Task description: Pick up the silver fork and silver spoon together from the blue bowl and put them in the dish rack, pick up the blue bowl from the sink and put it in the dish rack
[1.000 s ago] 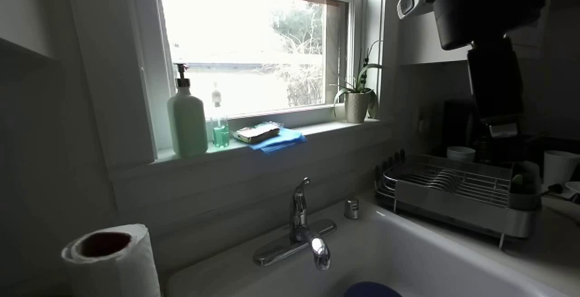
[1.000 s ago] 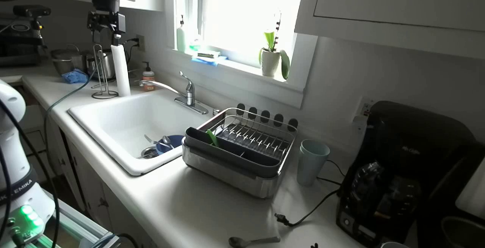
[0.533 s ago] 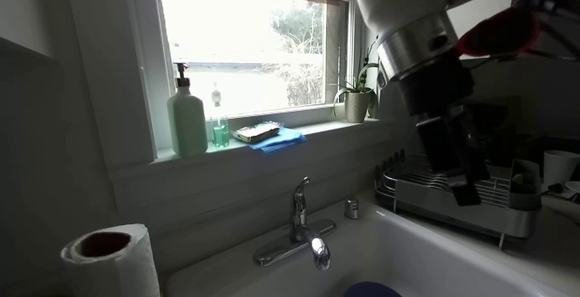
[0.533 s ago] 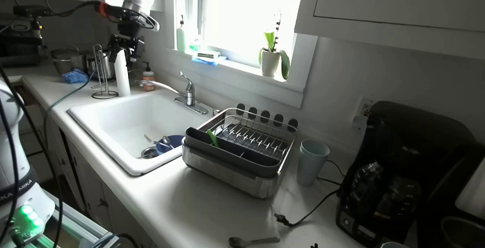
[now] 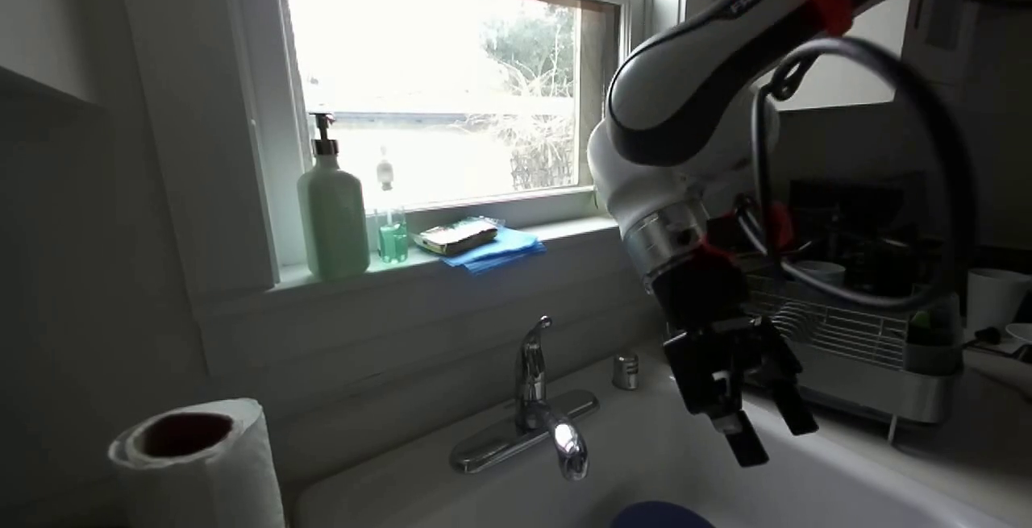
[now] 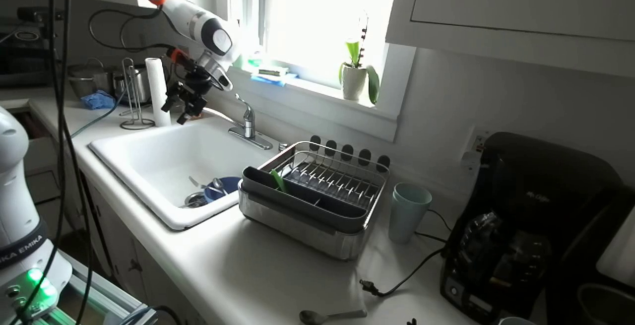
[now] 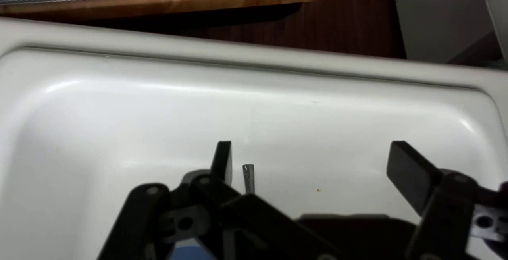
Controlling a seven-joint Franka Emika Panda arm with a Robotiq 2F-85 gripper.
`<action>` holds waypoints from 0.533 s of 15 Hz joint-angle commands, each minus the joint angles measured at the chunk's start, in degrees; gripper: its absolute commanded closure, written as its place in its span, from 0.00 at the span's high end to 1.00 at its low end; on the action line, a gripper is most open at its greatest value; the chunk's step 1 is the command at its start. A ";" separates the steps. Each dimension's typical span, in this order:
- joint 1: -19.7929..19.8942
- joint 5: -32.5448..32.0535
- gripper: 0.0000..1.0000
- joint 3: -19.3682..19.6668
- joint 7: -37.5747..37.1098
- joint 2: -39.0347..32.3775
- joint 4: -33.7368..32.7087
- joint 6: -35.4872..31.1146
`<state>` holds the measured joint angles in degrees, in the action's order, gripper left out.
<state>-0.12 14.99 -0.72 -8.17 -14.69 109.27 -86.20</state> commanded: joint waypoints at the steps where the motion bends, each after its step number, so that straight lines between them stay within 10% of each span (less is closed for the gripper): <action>1: 1.60 4.77 1.00 0.93 1.37 -6.72 -4.30 -1.07; 8: 2.78 8.42 1.00 3.89 -5.82 -13.37 -3.83 -16.60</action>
<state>2.49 22.55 2.19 -10.42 -25.88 106.27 -98.47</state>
